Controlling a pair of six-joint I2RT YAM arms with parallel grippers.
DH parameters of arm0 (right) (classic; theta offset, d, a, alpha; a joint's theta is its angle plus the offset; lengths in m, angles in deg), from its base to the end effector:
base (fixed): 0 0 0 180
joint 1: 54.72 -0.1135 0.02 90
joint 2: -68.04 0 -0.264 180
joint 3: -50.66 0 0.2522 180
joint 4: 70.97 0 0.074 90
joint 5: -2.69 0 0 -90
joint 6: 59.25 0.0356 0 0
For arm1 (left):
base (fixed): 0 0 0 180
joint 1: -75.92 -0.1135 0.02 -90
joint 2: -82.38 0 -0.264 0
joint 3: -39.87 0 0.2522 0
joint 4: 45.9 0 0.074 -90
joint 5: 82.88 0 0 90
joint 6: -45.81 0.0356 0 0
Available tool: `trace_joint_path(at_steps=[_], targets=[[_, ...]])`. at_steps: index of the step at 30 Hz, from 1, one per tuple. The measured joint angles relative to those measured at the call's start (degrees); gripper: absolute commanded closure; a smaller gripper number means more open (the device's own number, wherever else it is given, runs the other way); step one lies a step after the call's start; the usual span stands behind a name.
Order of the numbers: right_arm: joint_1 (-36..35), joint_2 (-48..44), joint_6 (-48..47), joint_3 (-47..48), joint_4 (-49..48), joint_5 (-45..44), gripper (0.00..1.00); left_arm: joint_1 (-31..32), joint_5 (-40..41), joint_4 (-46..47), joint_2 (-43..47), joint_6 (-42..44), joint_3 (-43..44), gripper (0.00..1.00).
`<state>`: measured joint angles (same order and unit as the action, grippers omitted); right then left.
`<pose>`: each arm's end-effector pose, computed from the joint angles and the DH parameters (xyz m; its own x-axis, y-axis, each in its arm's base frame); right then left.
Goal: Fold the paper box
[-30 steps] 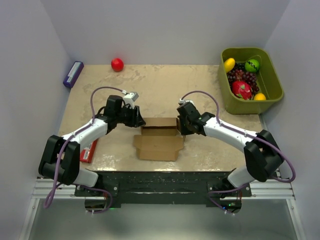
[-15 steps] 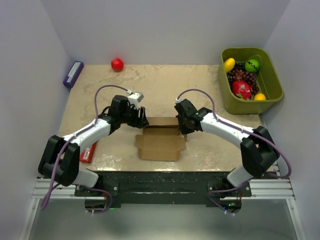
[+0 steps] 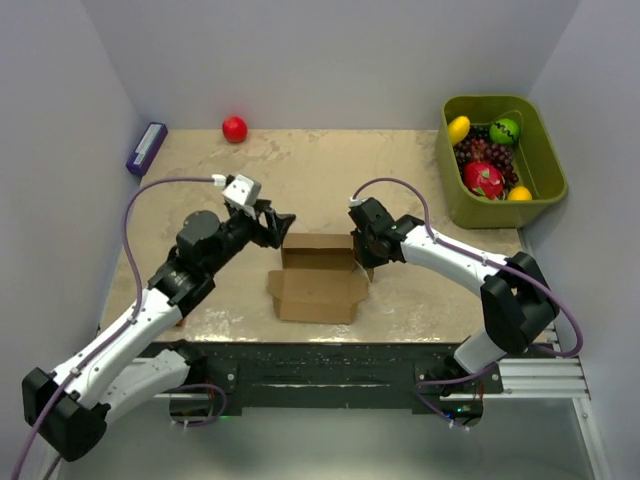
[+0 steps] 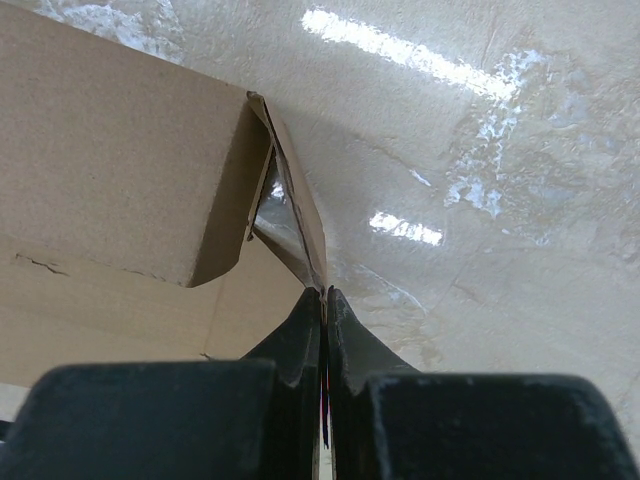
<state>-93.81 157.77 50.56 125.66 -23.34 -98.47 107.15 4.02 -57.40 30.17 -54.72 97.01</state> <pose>0.2474 0.1921 0.2169 -0.8329 -0.2483 -0.4946 -0.2834 0.9590 -0.0041 0.1857 -0.1148 0.3313 -0.1992 -0.0926 -0.9756 0.5363 0.8229 -0.1876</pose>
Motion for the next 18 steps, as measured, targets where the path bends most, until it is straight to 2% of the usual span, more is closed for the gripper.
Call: trace_joint_path(at_steps=[5,7,9,13,18], targets=[[0.0,0.0,0.0,0.0,0.0,0.0,1.00,13.4,1.9,9.9,-2.2,-5.6,-5.5,0.35],[0.0,0.0,0.0,0.0,0.0,0.1,1.00,17.3,3.1,13.4,-7.3,-8.6,-7.9,0.37],[0.0,0.0,0.0,0.0,0.1,0.1,1.00,20.4,3.8,16.6,-12.7,-10.5,-10.3,0.44],[0.0,0.0,0.1,0.0,0.1,0.2,1.00,23.9,3.1,24.8,-22.6,-14.2,-14.1,0.52],[0.0,0.0,0.5,0.0,0.0,0.2,1.00,24.3,1.7,35.3,-31.5,-16.6,-15.3,0.60]])
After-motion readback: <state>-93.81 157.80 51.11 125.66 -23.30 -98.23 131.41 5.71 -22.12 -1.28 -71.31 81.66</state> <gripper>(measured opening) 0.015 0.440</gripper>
